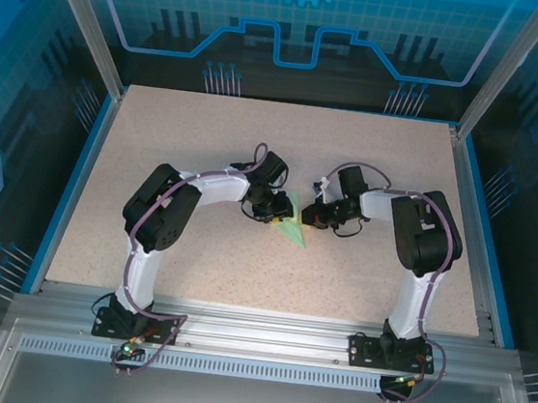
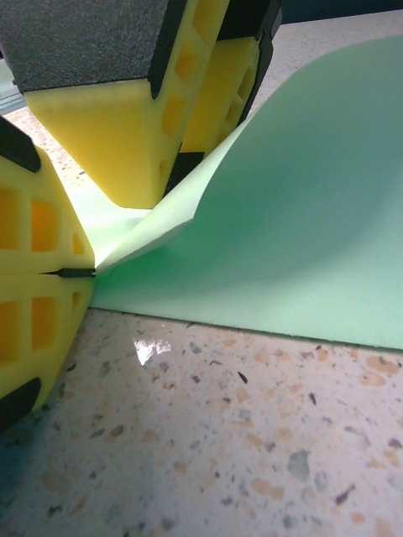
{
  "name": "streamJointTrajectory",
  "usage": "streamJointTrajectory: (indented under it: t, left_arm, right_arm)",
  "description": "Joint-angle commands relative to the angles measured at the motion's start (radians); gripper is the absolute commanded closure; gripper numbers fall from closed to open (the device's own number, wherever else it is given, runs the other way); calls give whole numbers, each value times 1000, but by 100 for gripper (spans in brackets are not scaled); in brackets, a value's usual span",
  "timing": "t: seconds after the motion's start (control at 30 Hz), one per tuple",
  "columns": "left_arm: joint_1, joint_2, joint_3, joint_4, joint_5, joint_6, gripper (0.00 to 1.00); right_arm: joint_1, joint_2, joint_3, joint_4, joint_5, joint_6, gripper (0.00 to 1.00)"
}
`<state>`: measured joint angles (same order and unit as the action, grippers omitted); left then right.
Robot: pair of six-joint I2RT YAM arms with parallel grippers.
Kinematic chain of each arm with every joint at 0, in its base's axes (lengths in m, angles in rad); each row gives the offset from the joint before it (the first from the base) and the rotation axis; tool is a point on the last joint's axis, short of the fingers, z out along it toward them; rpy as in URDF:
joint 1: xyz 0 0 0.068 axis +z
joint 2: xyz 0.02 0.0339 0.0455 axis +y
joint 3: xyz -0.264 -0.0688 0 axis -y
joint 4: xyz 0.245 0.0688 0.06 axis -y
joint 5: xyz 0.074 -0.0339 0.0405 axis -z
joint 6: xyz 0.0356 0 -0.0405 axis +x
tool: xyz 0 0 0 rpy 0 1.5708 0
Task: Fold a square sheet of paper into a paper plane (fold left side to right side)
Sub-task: Fourth fold the wing at the center of the table.
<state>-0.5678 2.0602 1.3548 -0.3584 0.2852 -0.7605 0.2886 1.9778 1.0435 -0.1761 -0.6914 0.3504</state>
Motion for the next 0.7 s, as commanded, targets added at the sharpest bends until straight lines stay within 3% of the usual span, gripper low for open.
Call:
streamJointTrajectory:
  t: [0.0, 0.27, 0.67]
  left_arm:
    - [-3, -35, -14, -24, -18, 3, 69]
    - [-4, -109, 18, -60, -12, 30, 69]
    - [-4, 38, 130, -42, 52, 23, 73]
  right_arm:
    - [21, 40, 15, -54, 44, -31, 100]
    - [24, 41, -3, -54, 62, -35, 100]
    - [29, 41, -3, -56, 68, -36, 100]
